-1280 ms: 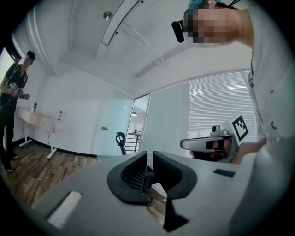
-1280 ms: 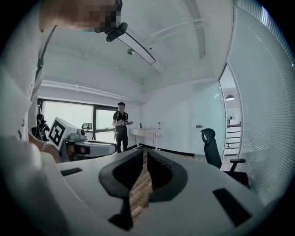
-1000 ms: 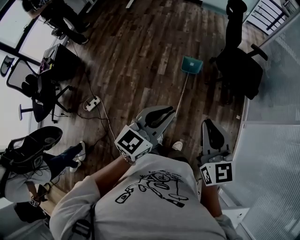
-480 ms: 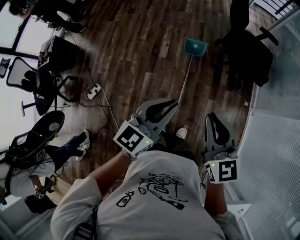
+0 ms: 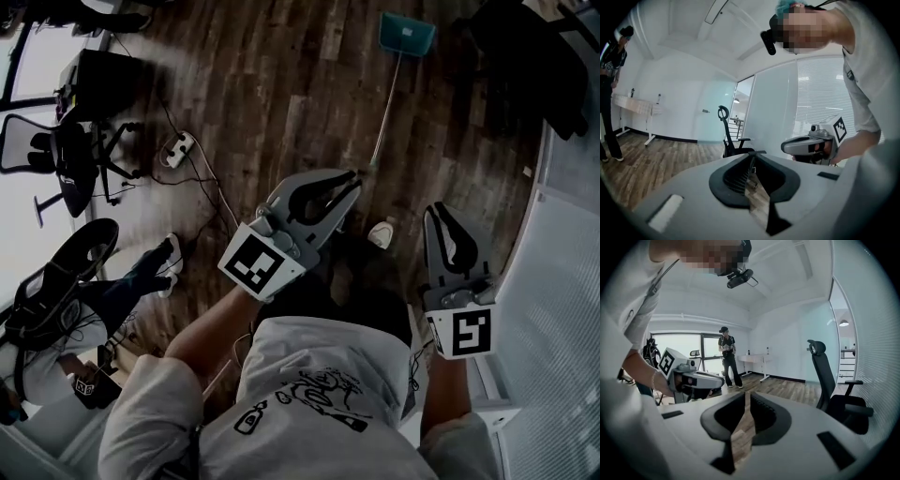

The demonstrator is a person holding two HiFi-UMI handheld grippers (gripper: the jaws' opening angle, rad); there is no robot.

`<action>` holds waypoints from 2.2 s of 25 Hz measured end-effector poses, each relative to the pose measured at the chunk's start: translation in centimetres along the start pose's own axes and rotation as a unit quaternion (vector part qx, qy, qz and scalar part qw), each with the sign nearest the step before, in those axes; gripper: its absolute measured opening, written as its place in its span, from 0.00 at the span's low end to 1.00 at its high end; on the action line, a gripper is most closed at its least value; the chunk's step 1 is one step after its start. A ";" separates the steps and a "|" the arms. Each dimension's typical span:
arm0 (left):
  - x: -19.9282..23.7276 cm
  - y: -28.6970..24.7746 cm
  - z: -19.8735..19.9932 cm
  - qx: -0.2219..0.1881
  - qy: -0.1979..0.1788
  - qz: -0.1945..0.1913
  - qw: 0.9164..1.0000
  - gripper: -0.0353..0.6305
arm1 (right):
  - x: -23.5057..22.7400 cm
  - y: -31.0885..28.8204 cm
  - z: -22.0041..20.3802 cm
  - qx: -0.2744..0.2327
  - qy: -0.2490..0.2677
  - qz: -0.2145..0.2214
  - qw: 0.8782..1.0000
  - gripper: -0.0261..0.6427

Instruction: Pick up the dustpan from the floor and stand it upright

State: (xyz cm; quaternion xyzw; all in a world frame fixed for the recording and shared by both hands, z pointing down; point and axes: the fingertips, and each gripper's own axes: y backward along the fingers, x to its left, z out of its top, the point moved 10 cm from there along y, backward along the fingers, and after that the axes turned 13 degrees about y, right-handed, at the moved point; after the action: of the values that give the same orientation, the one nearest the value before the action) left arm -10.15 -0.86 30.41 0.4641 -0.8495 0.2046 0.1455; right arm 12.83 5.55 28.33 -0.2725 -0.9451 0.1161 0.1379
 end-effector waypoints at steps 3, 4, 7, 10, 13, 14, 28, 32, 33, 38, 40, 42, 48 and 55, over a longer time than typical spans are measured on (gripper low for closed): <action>3.3 -2.8 -5.4 0.004 0.003 -0.014 1.000 0.10 | 0.4 -2.8 -7.0 0.026 -0.021 0.021 0.999 0.08; 4.5 -3.8 -7.5 0.009 0.003 -0.020 1.000 0.10 | 0.5 -3.9 -9.5 0.032 -0.020 0.029 0.999 0.08; 7.9 -6.2 -14.2 0.035 -0.003 -0.032 0.999 0.10 | 1.2 -6.6 -16.9 0.034 -0.022 0.049 0.998 0.08; 11.7 -8.3 -20.3 0.045 -0.014 -0.034 0.998 0.10 | 2.0 -9.1 -24.0 0.029 -0.011 0.071 0.997 0.08; 15.9 -11.5 -25.6 0.052 -0.049 -0.057 0.996 0.10 | 2.2 -12.1 -31.2 0.041 0.020 0.095 0.994 0.10; 17.1 -12.5 -27.3 0.058 -0.062 -0.067 0.994 0.10 | 2.2 -13.0 -33.5 0.046 0.023 0.101 0.994 0.11; 31.1 -22.0 -50.3 0.105 -0.107 -0.161 0.976 0.17 | 4.5 -24.6 -60.9 0.016 0.014 0.210 0.977 0.20; 33.6 -23.9 -56.2 0.112 -0.094 -0.173 0.974 0.18 | 5.8 -26.7 -67.4 0.020 0.012 0.243 0.970 0.22; 34.1 -24.2 -57.7 0.114 -0.093 -0.175 0.974 0.18 | 6.2 -27.0 -68.9 0.017 0.015 0.249 0.968 0.22; 35.7 -24.5 -64.3 0.134 -0.070 -0.179 0.972 0.20 | 9.5 -28.6 -75.0 0.026 0.035 0.275 0.960 0.23; 36.0 -24.4 -66.2 0.140 -0.057 -0.183 0.971 0.20 | 10.9 -29.2 -76.5 0.037 0.034 0.285 0.957 0.23; 35.7 -24.3 -67.7 0.147 -0.053 -0.185 0.970 0.20 | 12.0 -29.7 -77.4 0.042 0.025 0.292 0.955 0.23; 35.8 -24.6 -70.4 0.174 -0.068 -0.166 0.968 0.20 | 12.5 -30.5 -79.2 0.038 0.001 0.271 0.962 0.23; 36.9 -25.2 -71.7 0.184 -0.057 -0.158 0.968 0.19 | 13.2 -31.4 -80.6 0.049 0.006 0.278 0.959 0.23</action>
State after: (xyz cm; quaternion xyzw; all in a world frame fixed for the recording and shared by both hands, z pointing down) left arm -4.13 -5.41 114.60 0.6224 -0.7197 0.3051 0.0392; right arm 13.07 -1.51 115.58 -0.5182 -0.8243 0.1944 0.1189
